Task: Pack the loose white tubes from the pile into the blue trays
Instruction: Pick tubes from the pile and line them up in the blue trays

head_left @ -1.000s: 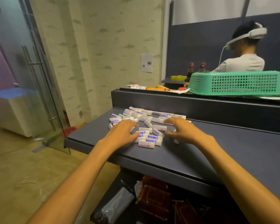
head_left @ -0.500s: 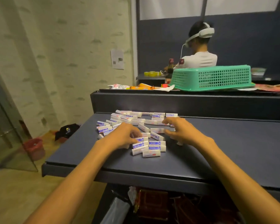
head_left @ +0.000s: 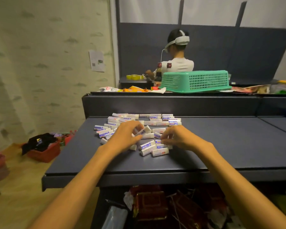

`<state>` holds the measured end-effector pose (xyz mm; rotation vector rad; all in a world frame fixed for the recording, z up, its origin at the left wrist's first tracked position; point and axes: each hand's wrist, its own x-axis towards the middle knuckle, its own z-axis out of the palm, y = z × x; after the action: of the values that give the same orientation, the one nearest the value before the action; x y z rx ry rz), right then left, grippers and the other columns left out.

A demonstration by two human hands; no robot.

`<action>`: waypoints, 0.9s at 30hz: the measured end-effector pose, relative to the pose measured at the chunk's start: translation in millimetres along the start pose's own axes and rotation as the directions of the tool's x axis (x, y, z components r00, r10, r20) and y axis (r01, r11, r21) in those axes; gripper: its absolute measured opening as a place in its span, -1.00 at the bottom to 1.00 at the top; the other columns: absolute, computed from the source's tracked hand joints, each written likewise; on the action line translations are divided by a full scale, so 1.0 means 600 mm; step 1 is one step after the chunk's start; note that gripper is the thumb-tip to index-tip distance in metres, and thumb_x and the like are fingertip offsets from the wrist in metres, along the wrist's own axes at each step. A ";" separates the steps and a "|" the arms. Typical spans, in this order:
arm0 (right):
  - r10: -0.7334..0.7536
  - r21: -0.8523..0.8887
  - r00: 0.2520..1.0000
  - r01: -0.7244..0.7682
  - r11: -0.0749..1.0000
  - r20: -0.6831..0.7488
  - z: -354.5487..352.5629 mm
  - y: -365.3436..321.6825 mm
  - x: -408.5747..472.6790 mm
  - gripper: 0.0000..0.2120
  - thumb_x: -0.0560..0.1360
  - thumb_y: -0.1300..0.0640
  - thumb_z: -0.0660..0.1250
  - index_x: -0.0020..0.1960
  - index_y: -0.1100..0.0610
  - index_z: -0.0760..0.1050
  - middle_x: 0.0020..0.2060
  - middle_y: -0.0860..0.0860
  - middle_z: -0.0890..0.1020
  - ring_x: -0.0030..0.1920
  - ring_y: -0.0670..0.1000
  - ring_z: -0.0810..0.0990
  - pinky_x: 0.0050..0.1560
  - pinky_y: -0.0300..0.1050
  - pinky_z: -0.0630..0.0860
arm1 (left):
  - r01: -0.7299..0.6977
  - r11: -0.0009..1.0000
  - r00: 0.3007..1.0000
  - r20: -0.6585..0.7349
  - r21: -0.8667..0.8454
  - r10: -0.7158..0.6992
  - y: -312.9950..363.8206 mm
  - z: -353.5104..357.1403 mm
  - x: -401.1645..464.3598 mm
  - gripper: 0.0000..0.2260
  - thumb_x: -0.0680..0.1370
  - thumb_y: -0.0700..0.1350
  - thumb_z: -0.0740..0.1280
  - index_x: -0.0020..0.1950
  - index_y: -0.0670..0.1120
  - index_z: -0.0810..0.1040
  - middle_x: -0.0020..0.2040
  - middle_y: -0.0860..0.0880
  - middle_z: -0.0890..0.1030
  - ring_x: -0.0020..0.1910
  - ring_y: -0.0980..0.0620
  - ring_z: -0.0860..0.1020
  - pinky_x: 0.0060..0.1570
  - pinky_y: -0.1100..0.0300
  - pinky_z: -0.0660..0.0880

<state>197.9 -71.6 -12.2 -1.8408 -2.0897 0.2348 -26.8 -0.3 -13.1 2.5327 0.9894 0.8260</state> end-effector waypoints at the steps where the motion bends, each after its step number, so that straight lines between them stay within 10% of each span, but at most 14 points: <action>1: 0.010 -0.005 1.000 -0.010 1.000 0.010 -0.001 -0.003 0.003 -0.84 0.51 0.08 0.39 0.07 0.07 0.66 -0.11 -0.10 0.62 -0.18 -0.13 0.54 -0.18 -0.33 0.44 | 0.017 1.000 1.000 -0.007 -0.023 -0.018 -0.002 -0.002 -0.002 -0.82 0.47 -0.12 0.46 0.05 -0.03 0.58 -0.05 0.05 0.61 -0.13 0.12 0.55 -0.04 0.20 0.53; 12: 0.037 -0.037 0.998 -0.036 0.999 0.047 -0.005 0.008 0.016 -0.83 0.54 0.10 0.37 0.12 0.08 0.59 0.01 -0.02 0.64 -0.03 -0.03 0.59 0.05 -0.12 0.58 | 0.071 0.985 0.997 -0.007 -0.158 -0.073 0.000 -0.016 -0.008 -0.66 0.45 -0.09 0.48 0.20 0.04 0.53 -0.02 0.09 0.59 -0.08 0.09 0.58 -0.08 0.29 0.54; 18: -0.006 0.095 0.994 0.016 0.995 -0.112 -0.021 0.024 0.005 -0.81 0.54 0.14 0.37 0.15 0.07 0.56 -0.10 -0.07 0.57 -0.10 -0.08 0.52 -0.29 -0.48 0.36 | 0.113 0.961 0.990 -0.050 -0.252 -0.130 0.012 -0.010 -0.001 -0.73 0.39 -0.15 0.53 0.01 -0.02 0.52 -0.06 0.09 0.62 -0.10 0.20 0.59 -0.12 0.35 0.52; 27: 0.017 0.244 0.990 0.018 0.970 -0.139 -0.040 0.059 -0.012 -0.74 0.54 0.12 0.35 0.23 0.06 0.55 0.00 -0.03 0.58 -0.07 -0.11 0.54 -0.18 -0.28 0.54 | 0.065 0.986 0.987 -0.133 -0.152 -0.086 0.048 0.009 0.014 -0.77 0.43 -0.19 0.49 0.06 0.02 0.65 0.03 0.07 0.61 -0.06 0.18 0.57 -0.13 0.51 0.44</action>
<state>240.3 -76.2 -3.3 -1.6607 -1.8743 0.3373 -3.8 -15.7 -0.7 2.3247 1.0196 1.0254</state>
